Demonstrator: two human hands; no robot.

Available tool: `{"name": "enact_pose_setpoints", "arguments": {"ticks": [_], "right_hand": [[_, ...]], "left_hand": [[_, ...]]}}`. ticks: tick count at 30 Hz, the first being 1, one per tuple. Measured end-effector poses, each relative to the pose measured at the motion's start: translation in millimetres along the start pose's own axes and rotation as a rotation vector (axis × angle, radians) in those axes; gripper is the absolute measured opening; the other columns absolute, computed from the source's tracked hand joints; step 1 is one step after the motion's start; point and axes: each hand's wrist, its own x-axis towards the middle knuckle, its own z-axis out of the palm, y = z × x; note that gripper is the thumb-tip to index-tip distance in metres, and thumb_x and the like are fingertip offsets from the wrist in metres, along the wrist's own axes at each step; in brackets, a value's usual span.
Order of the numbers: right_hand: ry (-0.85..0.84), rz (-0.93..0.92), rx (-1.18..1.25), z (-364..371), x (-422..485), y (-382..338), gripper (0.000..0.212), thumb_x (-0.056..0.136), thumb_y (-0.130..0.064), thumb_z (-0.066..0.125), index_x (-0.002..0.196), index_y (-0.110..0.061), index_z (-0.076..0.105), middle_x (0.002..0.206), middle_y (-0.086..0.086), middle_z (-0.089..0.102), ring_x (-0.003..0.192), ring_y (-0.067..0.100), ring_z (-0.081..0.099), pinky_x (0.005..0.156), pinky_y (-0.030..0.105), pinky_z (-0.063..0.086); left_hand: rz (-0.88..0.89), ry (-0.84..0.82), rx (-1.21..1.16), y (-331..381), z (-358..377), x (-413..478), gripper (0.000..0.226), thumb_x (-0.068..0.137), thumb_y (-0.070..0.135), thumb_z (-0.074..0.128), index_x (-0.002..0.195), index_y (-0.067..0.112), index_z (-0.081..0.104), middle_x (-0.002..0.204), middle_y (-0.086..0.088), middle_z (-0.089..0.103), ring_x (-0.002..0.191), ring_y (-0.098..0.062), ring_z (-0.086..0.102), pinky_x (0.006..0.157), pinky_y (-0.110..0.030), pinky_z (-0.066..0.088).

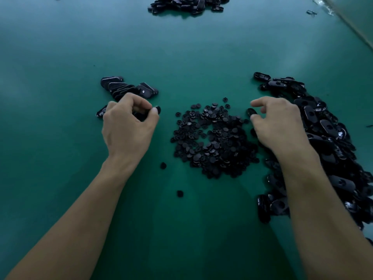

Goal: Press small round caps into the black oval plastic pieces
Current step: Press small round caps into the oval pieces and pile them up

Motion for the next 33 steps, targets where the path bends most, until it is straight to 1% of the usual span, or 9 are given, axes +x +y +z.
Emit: {"name": "enact_pose_setpoints", "arguments": {"ticks": [4, 8, 12, 16, 17, 20, 24, 29, 33], "right_hand": [[-0.04, 0.07, 0.002, 0.1, 6.0, -0.2, 0.035, 0.096, -0.017, 0.063, 0.131, -0.022, 0.062, 0.122, 0.01, 0.065, 0.12, 0.032, 0.055, 0.102, 0.047, 0.049], [-0.022, 0.102, 0.068, -0.1, 11.2, 0.2, 0.037, 0.093, -0.012, 0.067, 0.129, -0.017, 0.063, 0.11, 0.01, 0.068, 0.105, 0.028, 0.062, 0.099, 0.044, 0.052], [0.046, 0.058, 0.141, 1.4, 13.9, 6.1, 0.027, 0.094, -0.012, 0.067, 0.121, -0.013, 0.068, 0.1, 0.005, 0.066, 0.087, 0.02, 0.062, 0.087, 0.035, 0.056], [0.095, -0.141, 0.317, 0.7, 3.3, -1.4, 0.014, 0.09, -0.014, 0.073, 0.103, -0.019, 0.075, 0.082, -0.012, 0.065, 0.07, -0.004, 0.06, 0.067, 0.003, 0.045], [0.056, -0.202, 0.39, 1.1, -1.3, -5.0, 0.015, 0.087, -0.014, 0.076, 0.099, -0.024, 0.076, 0.084, -0.013, 0.068, 0.072, -0.004, 0.063, 0.065, 0.003, 0.045], [-0.018, -0.362, 0.553, 7.3, -17.6, -19.3, 0.024, 0.079, -0.014, 0.083, 0.087, -0.035, 0.075, 0.089, -0.01, 0.068, 0.073, 0.002, 0.062, 0.065, 0.007, 0.045], [-0.098, -0.489, 0.747, 20.6, -35.0, -38.1, 0.024, 0.078, -0.007, 0.083, 0.089, -0.028, 0.078, 0.085, 0.001, 0.069, 0.069, 0.004, 0.061, 0.066, 0.011, 0.044], [-0.145, -0.472, 0.86, 27.8, -38.1, -42.6, 0.021, 0.083, -0.001, 0.076, 0.097, -0.016, 0.08, 0.091, -0.002, 0.078, 0.084, 0.012, 0.074, 0.081, 0.033, 0.059], [-0.162, -0.404, 0.863, 28.6, -36.1, -39.3, 0.036, 0.089, 0.001, 0.066, 0.114, -0.024, 0.075, 0.096, -0.006, 0.078, 0.09, 0.011, 0.074, 0.087, 0.035, 0.059]], "left_hand": [[-0.051, 0.003, 0.102, -5.3, 1.2, 2.0, 0.013, 0.083, 0.032, 0.072, 0.083, 0.029, 0.059, 0.073, 0.019, 0.055, 0.089, -0.011, 0.047, 0.059, -0.023, 0.031], [-0.101, -0.032, 0.113, -11.8, 1.4, 6.7, 0.013, 0.085, 0.026, 0.071, 0.085, 0.025, 0.058, 0.097, 0.006, 0.053, 0.098, -0.021, 0.054, 0.069, -0.033, 0.04], [-0.076, -0.002, 0.062, -10.6, 2.4, 5.7, 0.013, 0.087, 0.02, 0.068, 0.098, 0.023, 0.061, 0.103, 0.006, 0.046, 0.101, -0.022, 0.056, 0.078, -0.036, 0.051], [0.125, 0.062, -0.104, 2.8, 4.9, -2.6, 0.008, 0.09, 0.023, 0.068, 0.093, 0.02, 0.061, 0.084, 0.008, 0.052, 0.071, -0.008, 0.053, 0.065, -0.021, 0.045], [0.174, 0.035, -0.179, 8.1, 6.1, -6.7, 0.008, 0.091, 0.023, 0.068, 0.09, 0.02, 0.061, 0.074, 0.008, 0.054, 0.063, -0.006, 0.052, 0.059, -0.018, 0.043], [0.185, -0.167, -0.388, 21.2, 8.9, -18.9, 0.008, 0.092, 0.031, 0.067, 0.087, 0.026, 0.063, 0.057, 0.007, 0.06, 0.045, -0.007, 0.054, 0.046, -0.016, 0.04], [0.049, -0.422, -0.63, 27.9, 11.4, -27.0, 0.012, 0.093, 0.036, 0.062, 0.096, 0.026, 0.067, 0.064, 0.007, 0.071, 0.035, -0.008, 0.053, 0.04, -0.017, 0.039], [-0.045, -0.501, -0.808, 25.8, 10.6, -24.1, 0.009, 0.093, 0.018, 0.066, 0.099, 0.015, 0.072, 0.07, 0.002, 0.073, 0.05, -0.007, 0.061, 0.045, -0.018, 0.048], [-0.109, -0.514, -0.927, 23.9, 13.3, -23.3, 0.016, 0.085, 0.016, 0.072, 0.101, 0.015, 0.071, 0.075, 0.002, 0.075, 0.063, -0.008, 0.069, 0.057, -0.019, 0.055]]}}
